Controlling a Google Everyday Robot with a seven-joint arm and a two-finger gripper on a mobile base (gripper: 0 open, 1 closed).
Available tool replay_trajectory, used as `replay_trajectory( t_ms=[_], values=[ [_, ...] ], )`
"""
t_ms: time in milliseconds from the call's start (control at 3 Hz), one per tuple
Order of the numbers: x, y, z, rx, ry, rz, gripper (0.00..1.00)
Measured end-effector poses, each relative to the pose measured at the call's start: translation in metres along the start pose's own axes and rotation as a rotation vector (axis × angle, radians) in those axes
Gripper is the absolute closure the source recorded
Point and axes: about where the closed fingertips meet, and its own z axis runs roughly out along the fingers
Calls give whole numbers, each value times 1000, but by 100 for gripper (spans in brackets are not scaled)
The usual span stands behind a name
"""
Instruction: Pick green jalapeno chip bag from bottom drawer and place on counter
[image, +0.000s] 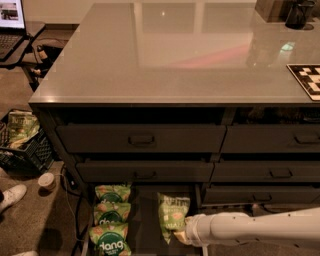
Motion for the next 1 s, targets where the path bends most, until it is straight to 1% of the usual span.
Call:
replay_trajectory(
  t_ms=[333,667,1000],
  values=[
    [-4,13,-28,30,-19,-10,100],
    [-16,36,-61,49,-40,-36,100],
    [-17,37,-62,50,-41,-38,100]
  ],
)
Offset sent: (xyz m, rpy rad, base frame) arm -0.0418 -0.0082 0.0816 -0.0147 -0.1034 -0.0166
